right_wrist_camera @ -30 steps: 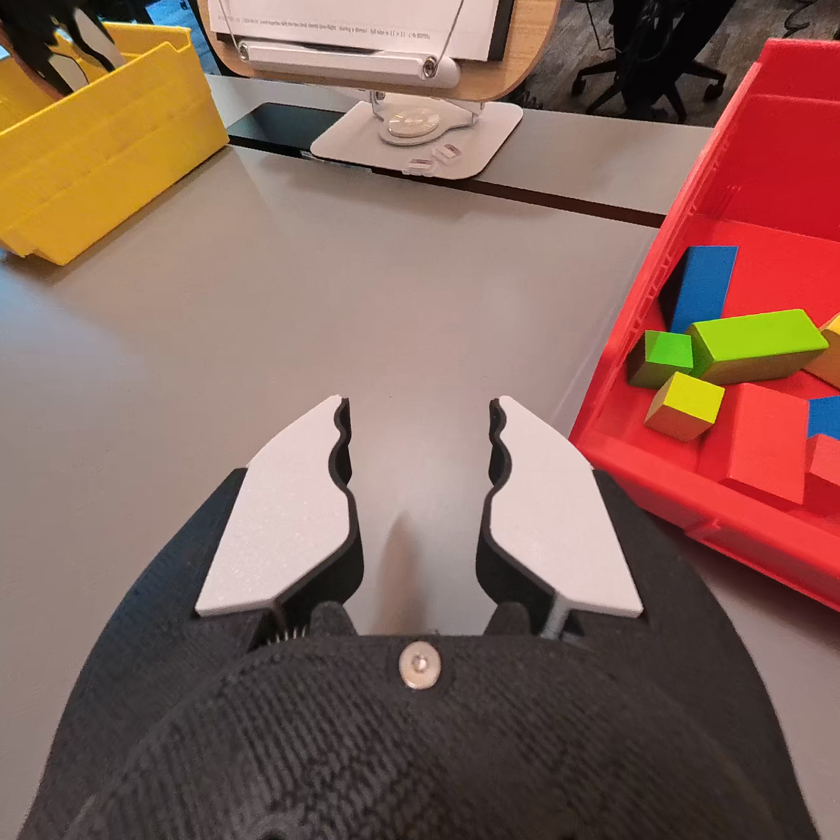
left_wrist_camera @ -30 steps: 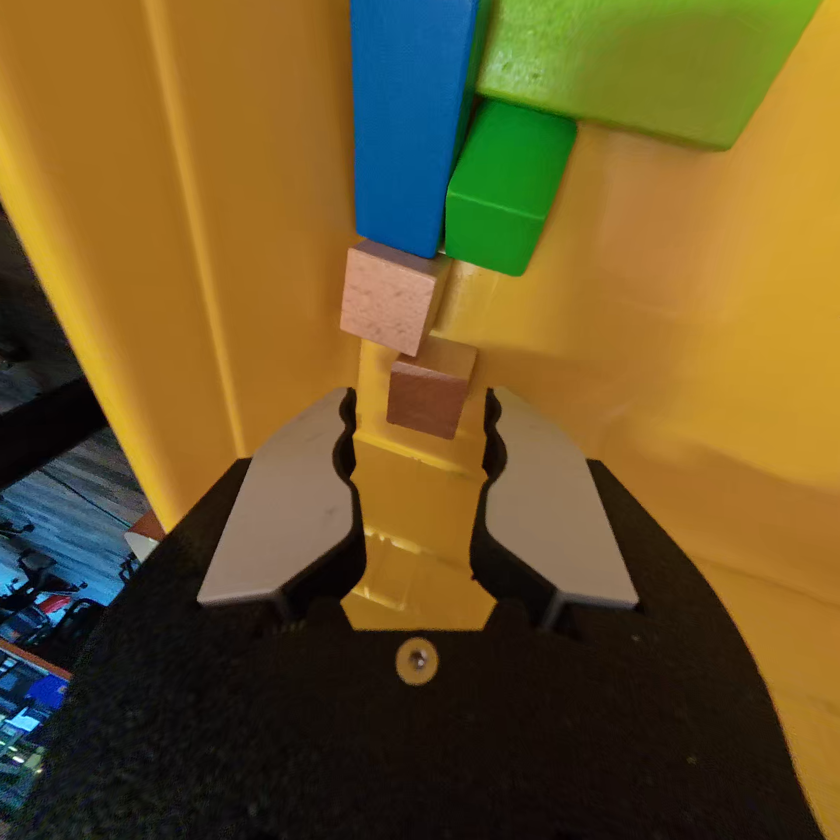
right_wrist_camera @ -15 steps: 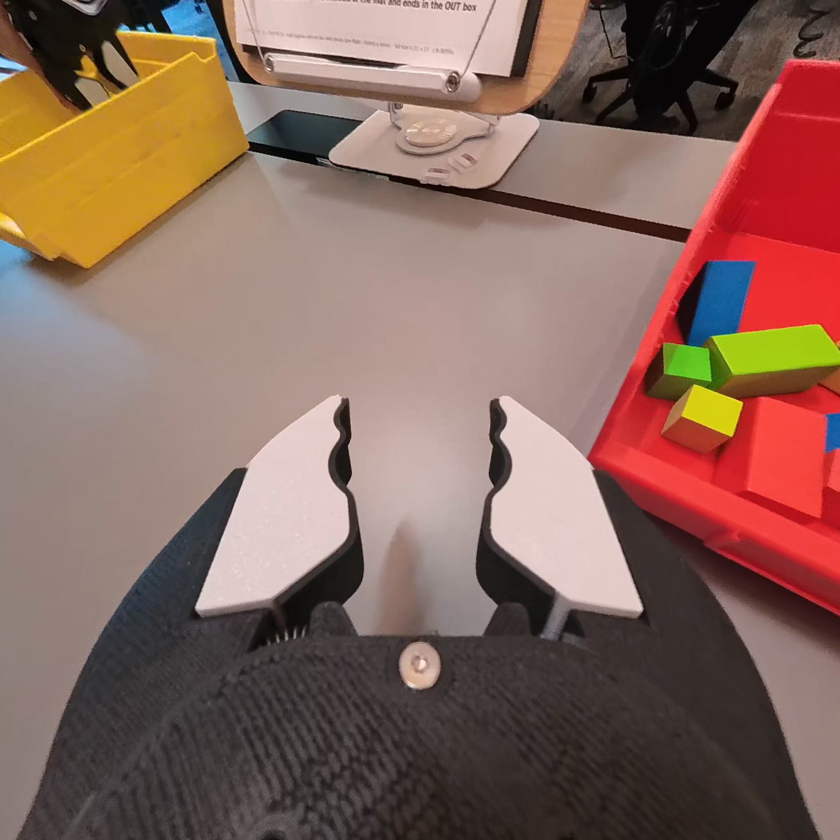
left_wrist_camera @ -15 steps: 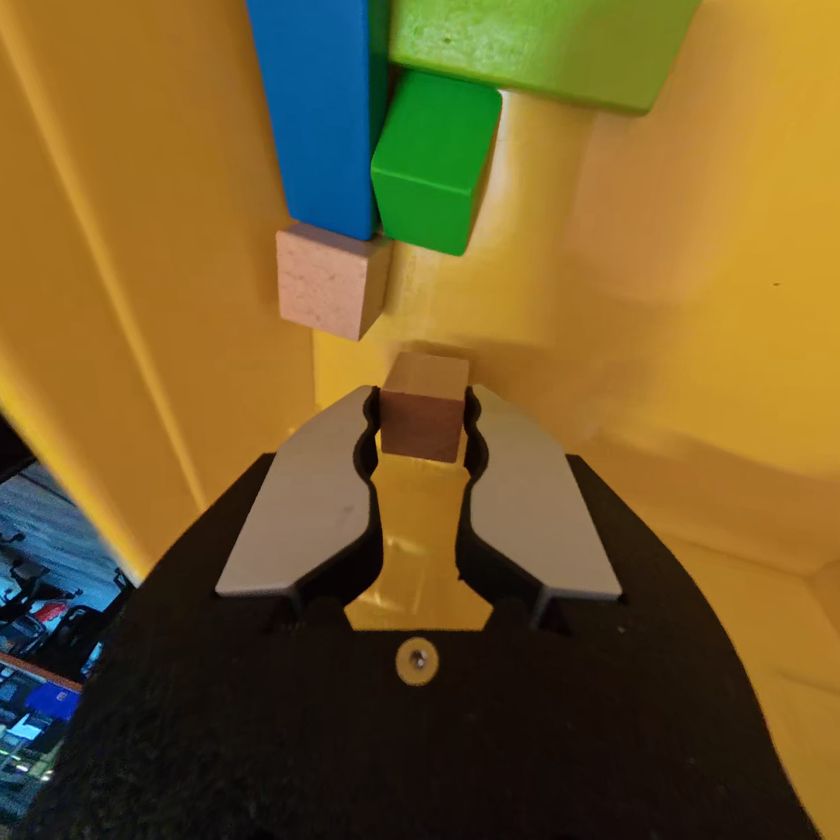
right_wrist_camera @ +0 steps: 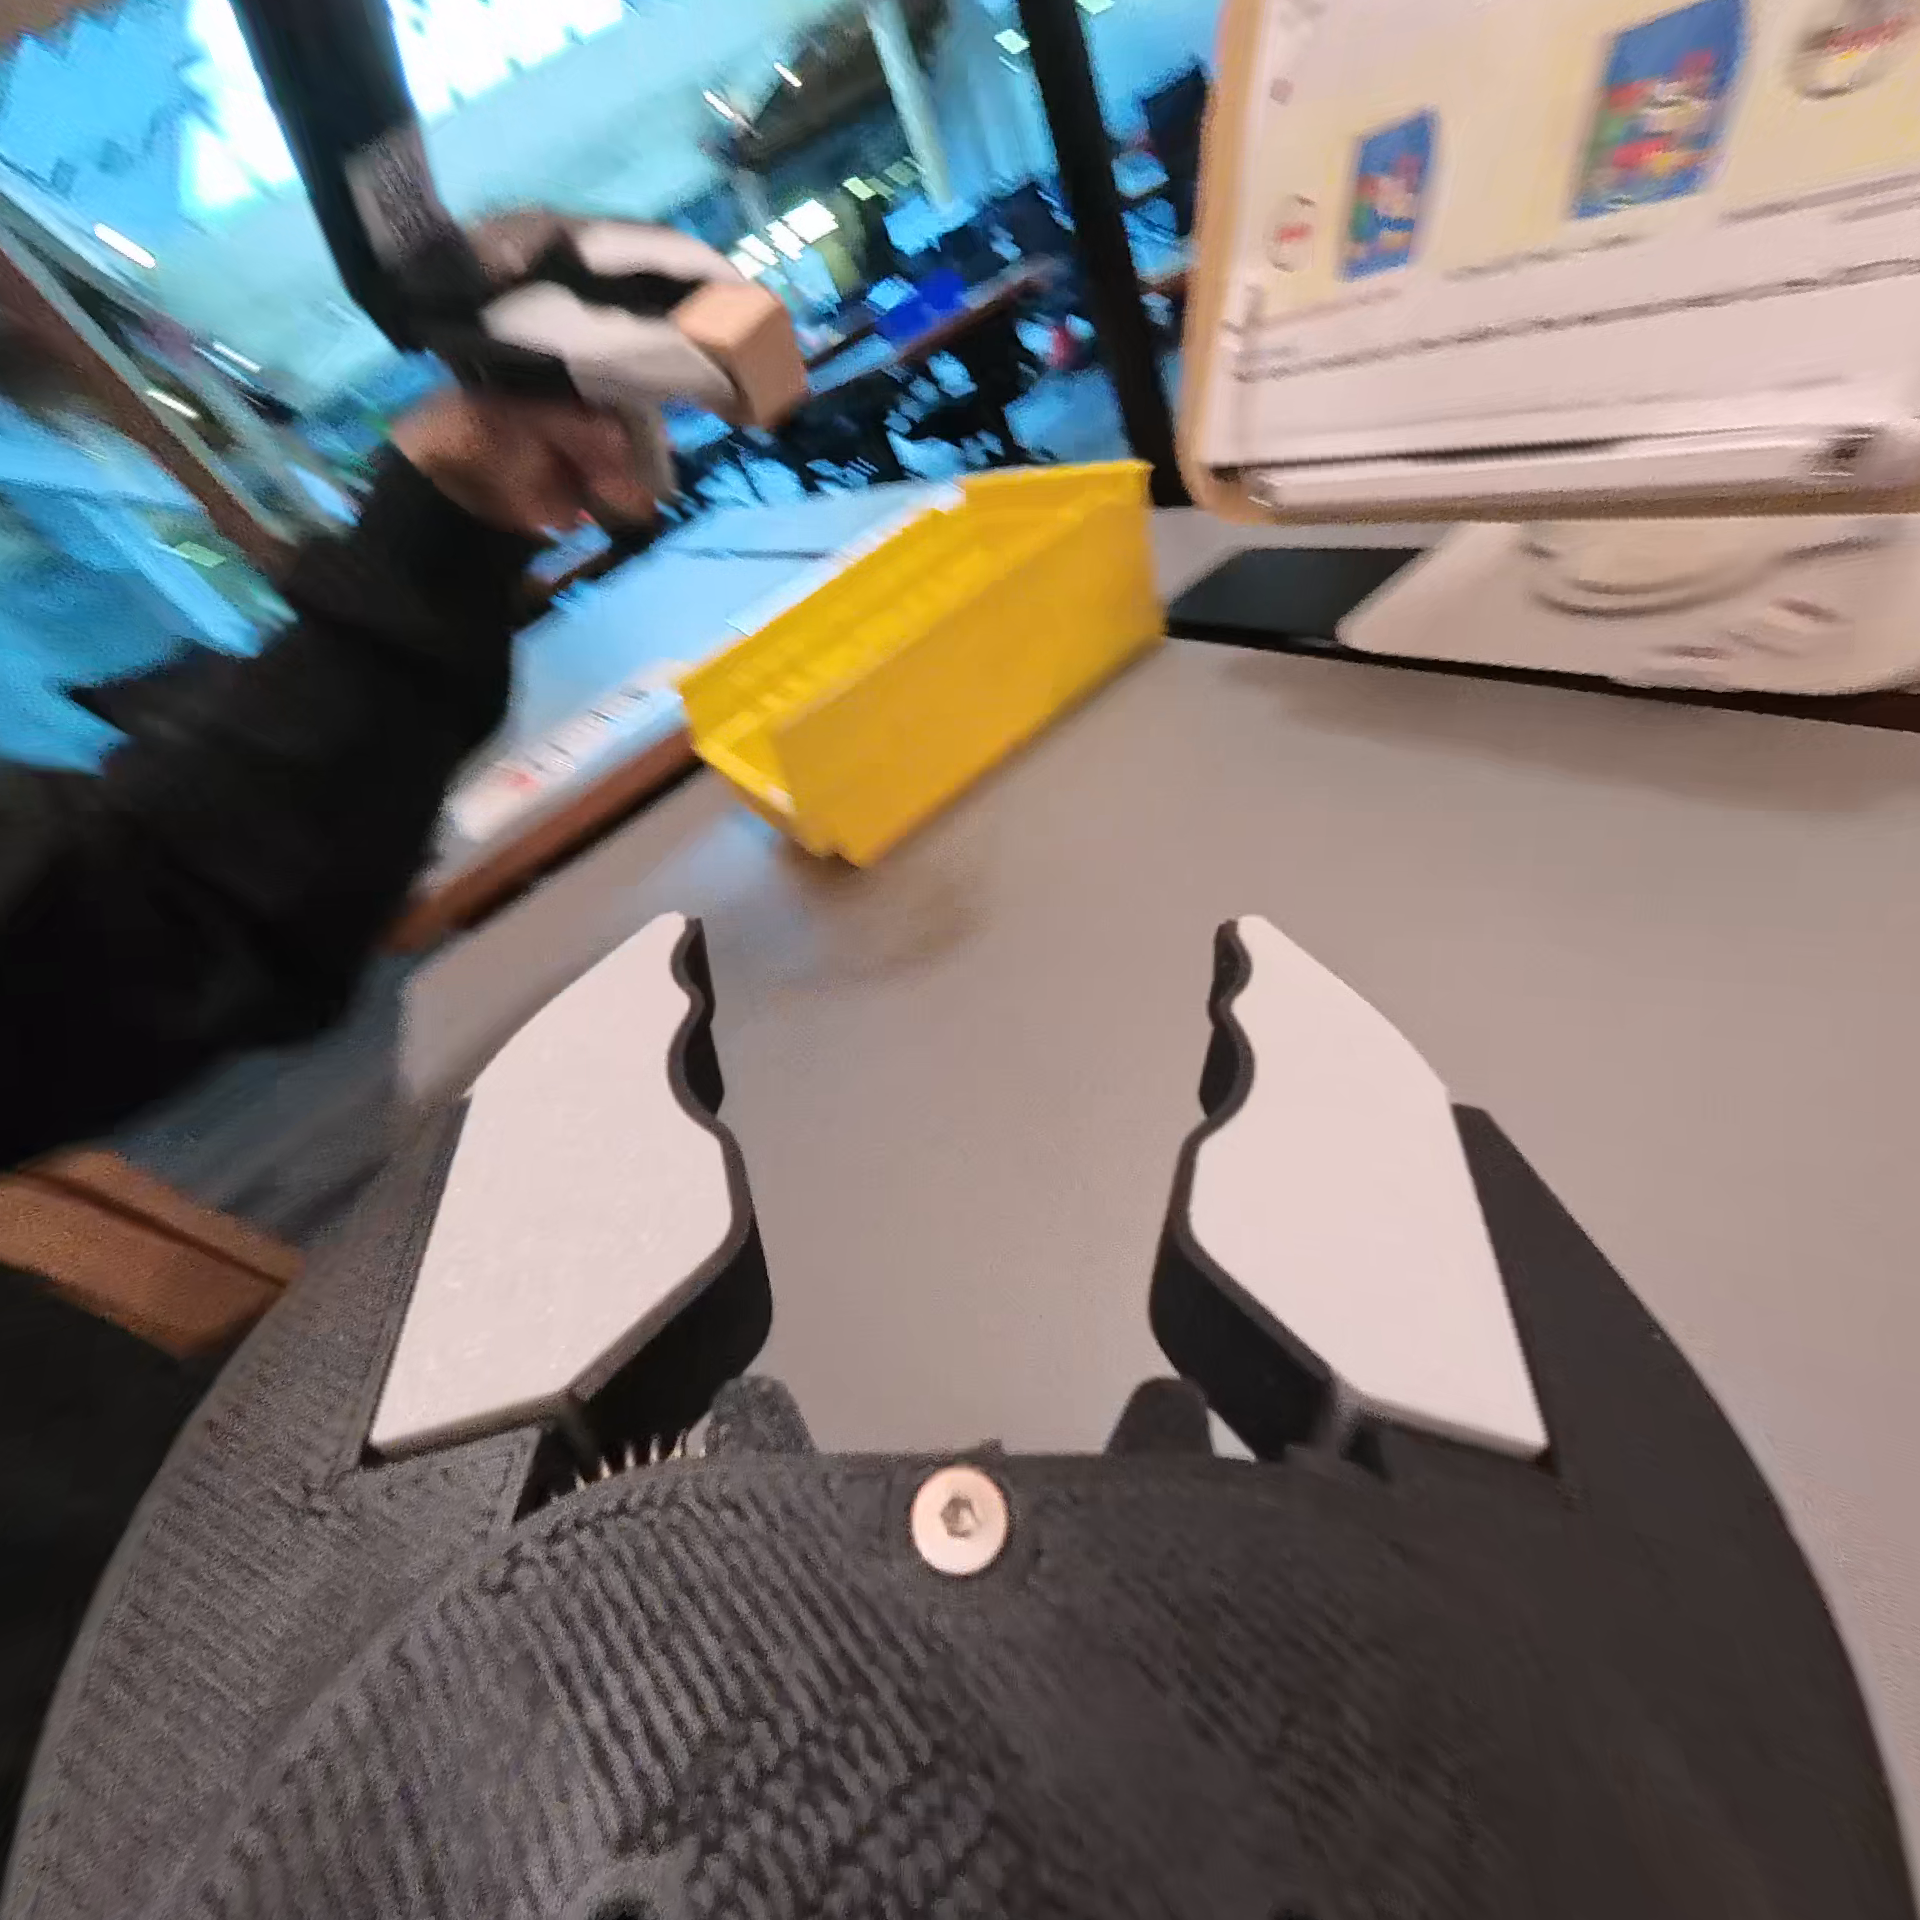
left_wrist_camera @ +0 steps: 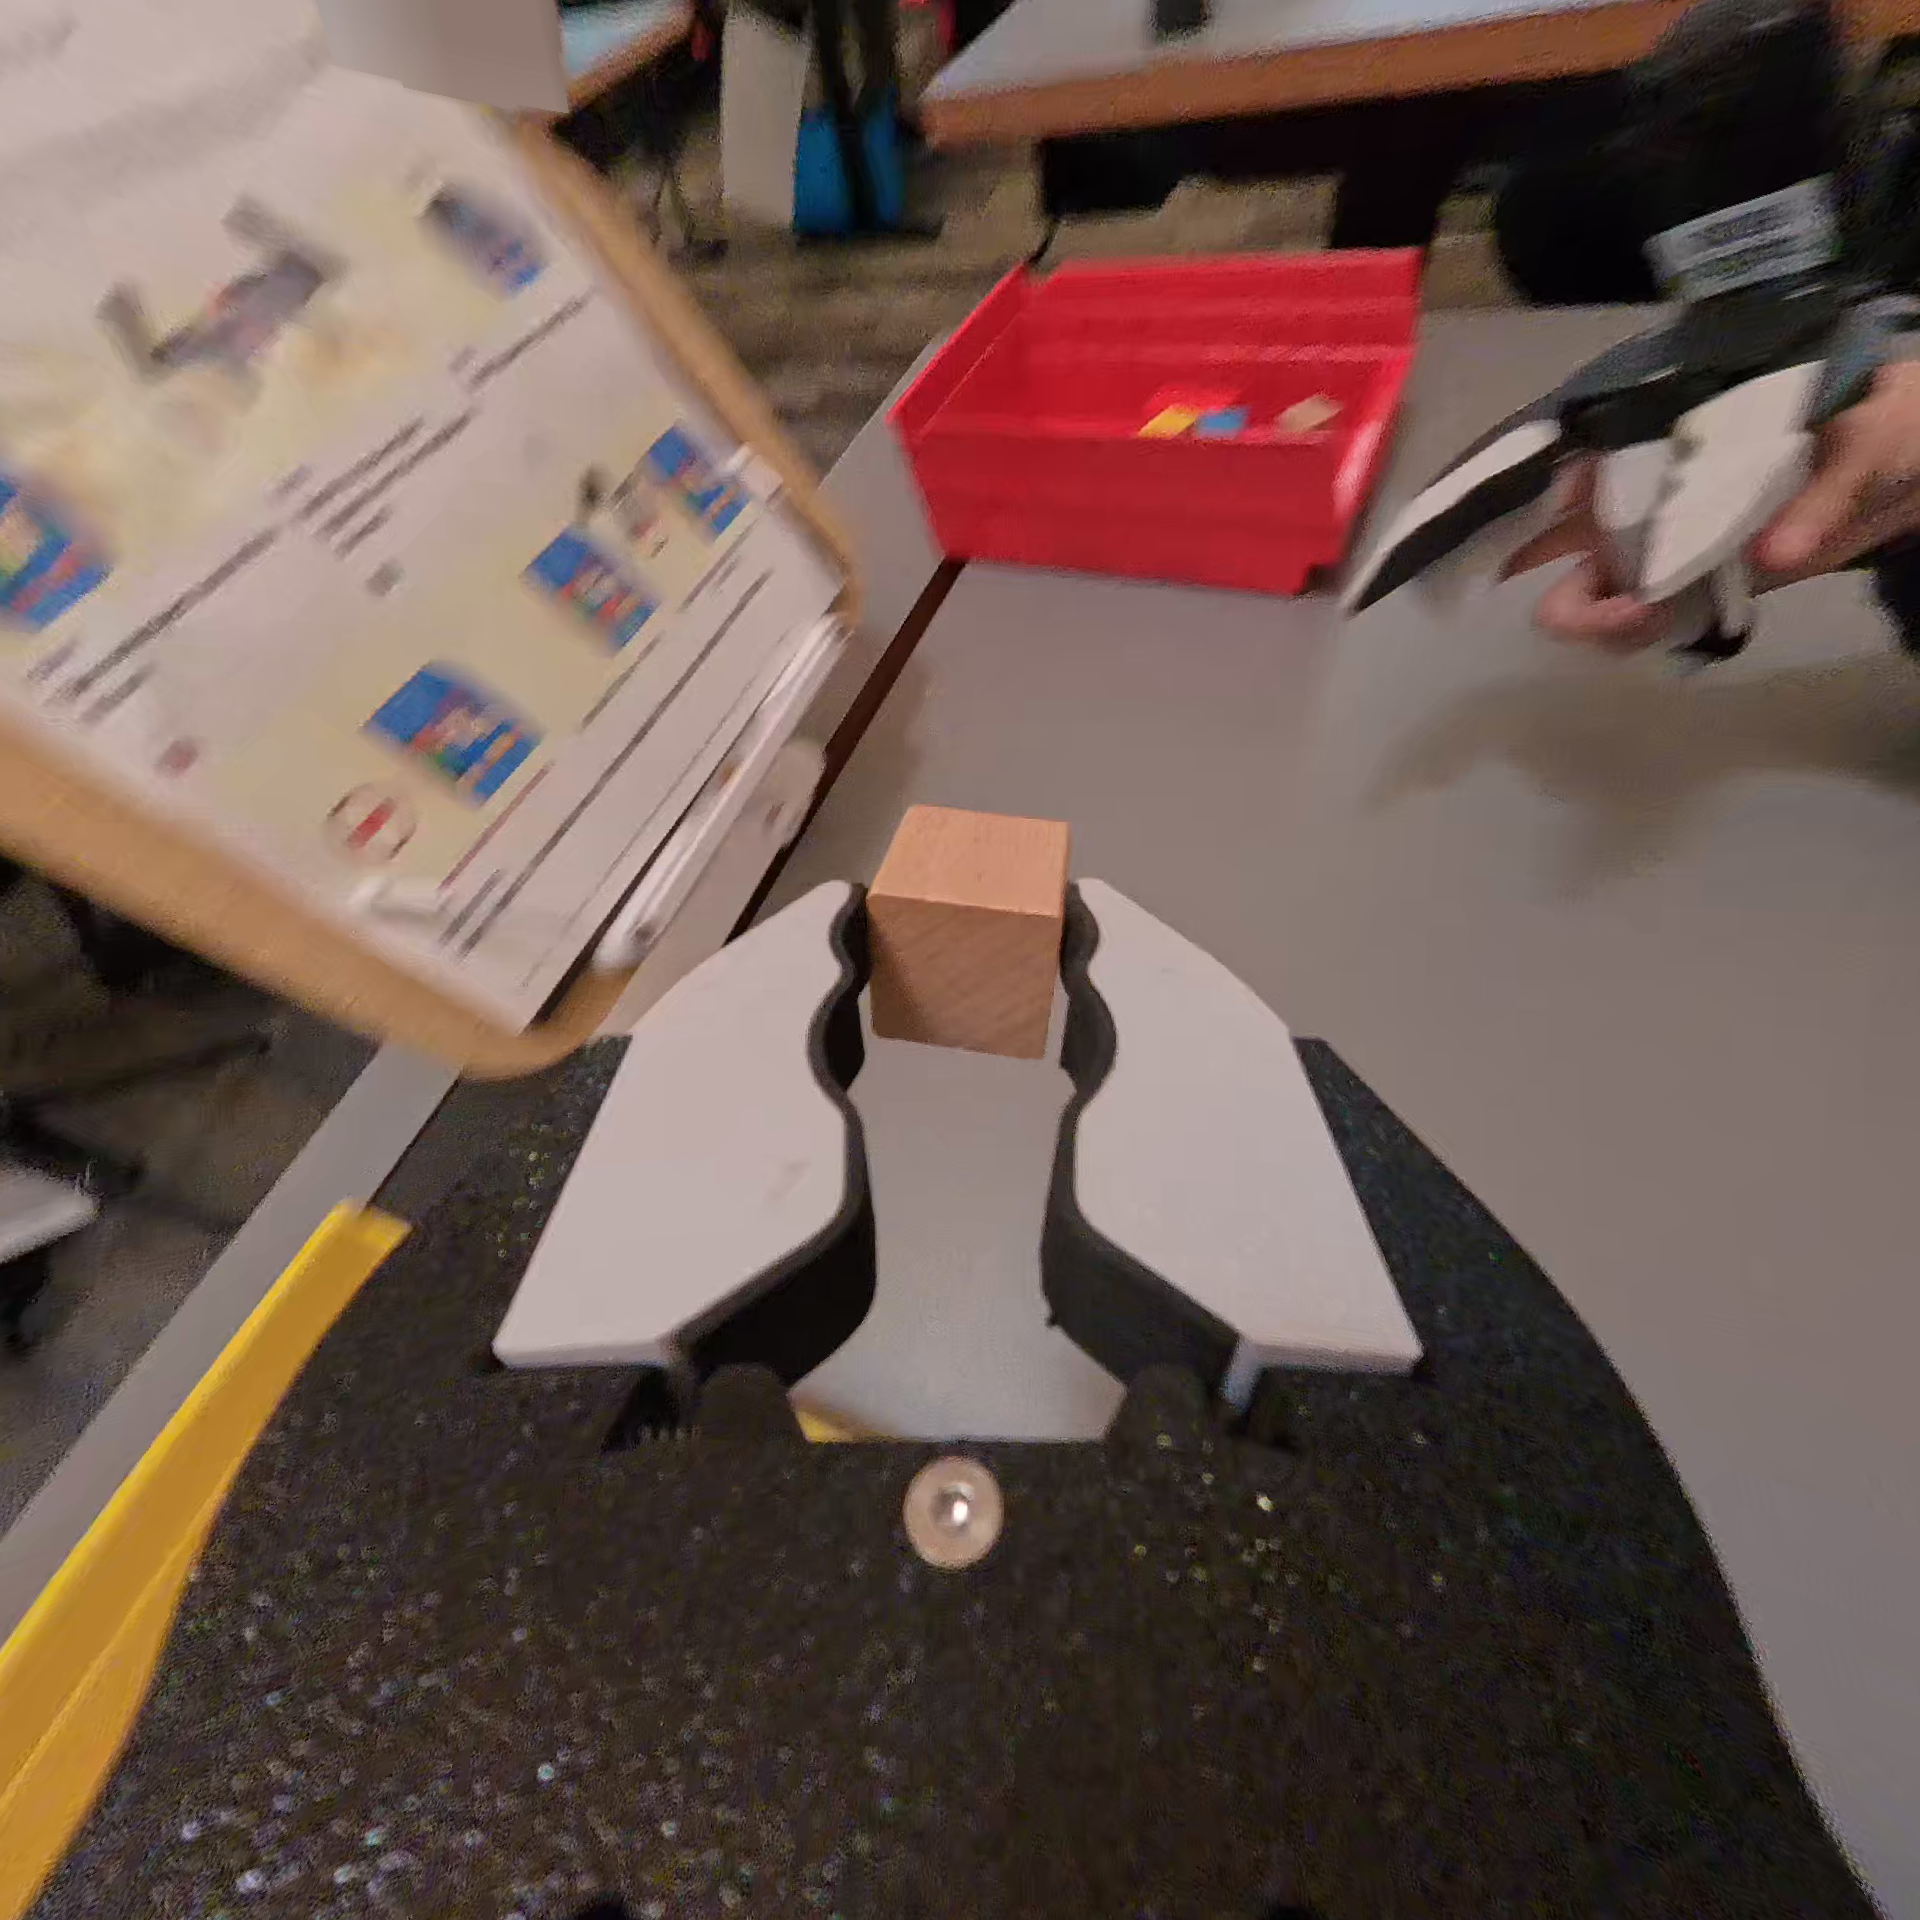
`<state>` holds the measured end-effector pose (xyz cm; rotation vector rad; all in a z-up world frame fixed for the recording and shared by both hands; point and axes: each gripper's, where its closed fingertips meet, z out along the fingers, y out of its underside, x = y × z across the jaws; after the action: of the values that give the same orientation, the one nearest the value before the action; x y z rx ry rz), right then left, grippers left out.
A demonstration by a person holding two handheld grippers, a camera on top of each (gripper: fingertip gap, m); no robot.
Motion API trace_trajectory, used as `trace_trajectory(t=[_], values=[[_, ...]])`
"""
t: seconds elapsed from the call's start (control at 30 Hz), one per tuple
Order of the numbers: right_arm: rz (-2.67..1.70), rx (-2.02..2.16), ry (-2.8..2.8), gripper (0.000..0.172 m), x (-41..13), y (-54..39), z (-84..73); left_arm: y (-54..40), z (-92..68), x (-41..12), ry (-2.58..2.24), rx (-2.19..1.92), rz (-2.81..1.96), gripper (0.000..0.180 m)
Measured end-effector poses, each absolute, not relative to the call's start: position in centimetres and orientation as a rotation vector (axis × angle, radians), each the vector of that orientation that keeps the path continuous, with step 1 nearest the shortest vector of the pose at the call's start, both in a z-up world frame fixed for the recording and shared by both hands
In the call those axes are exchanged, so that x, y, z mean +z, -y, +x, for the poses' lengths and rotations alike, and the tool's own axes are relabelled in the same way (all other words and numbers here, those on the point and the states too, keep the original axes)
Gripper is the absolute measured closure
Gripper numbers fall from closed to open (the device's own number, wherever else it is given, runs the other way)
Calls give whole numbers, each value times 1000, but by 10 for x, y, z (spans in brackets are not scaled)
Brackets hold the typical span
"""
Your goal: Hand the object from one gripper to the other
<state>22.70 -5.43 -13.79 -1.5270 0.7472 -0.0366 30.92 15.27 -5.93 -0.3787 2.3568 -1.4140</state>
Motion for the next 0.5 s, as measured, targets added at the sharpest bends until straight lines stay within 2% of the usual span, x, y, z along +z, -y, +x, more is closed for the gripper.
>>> trace_trajectory(t=[0.23,0.5], values=[[-1248,441,-565,80,-95,1,184,-28,206,-61,-2049,-1557,228,146],[-1194,648,-566,105,-98,-1,160,30,167,-95,-2095,-1427,525,146]])
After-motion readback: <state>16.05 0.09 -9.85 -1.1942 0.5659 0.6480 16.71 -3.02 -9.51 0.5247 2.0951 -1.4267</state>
